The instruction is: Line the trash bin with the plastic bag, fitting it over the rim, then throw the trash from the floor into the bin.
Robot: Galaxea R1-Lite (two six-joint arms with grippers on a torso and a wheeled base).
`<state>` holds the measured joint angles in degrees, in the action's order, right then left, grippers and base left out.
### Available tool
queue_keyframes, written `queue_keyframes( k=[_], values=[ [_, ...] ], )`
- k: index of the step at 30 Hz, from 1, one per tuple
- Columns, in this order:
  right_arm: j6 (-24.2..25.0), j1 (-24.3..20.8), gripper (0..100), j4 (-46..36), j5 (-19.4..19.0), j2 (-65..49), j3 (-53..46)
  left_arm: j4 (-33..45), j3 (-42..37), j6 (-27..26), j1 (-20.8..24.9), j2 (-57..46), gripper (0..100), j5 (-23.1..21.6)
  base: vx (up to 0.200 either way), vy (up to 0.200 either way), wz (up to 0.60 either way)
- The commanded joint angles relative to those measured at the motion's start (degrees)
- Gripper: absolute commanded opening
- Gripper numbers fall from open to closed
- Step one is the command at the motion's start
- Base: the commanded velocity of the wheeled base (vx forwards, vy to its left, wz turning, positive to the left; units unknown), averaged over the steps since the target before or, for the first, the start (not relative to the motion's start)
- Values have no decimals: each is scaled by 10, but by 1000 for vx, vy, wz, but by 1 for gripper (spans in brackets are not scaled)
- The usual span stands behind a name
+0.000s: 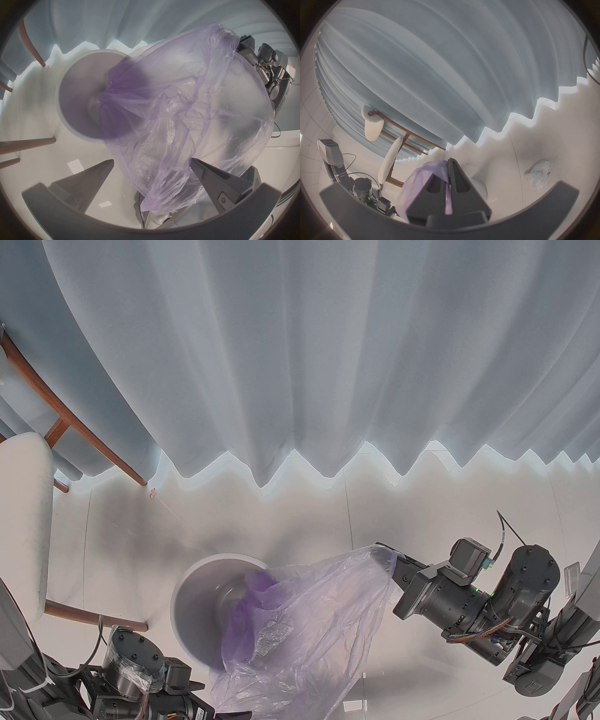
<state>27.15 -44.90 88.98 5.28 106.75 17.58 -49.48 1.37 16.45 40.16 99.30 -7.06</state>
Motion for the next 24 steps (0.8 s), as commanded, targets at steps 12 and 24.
queue_keyframes(
  k=[12, 24],
  values=[
    [-1, -1, 0, 9, -1, -8, 0, -52, -1, 4, -11, 52, 100, -1, 0, 0, 0],
    [3, -6, 0, 9, -3, -7, -4, -163, -3, 24, -38, 106, 100, 5, 0, 0, 0]
  ],
)
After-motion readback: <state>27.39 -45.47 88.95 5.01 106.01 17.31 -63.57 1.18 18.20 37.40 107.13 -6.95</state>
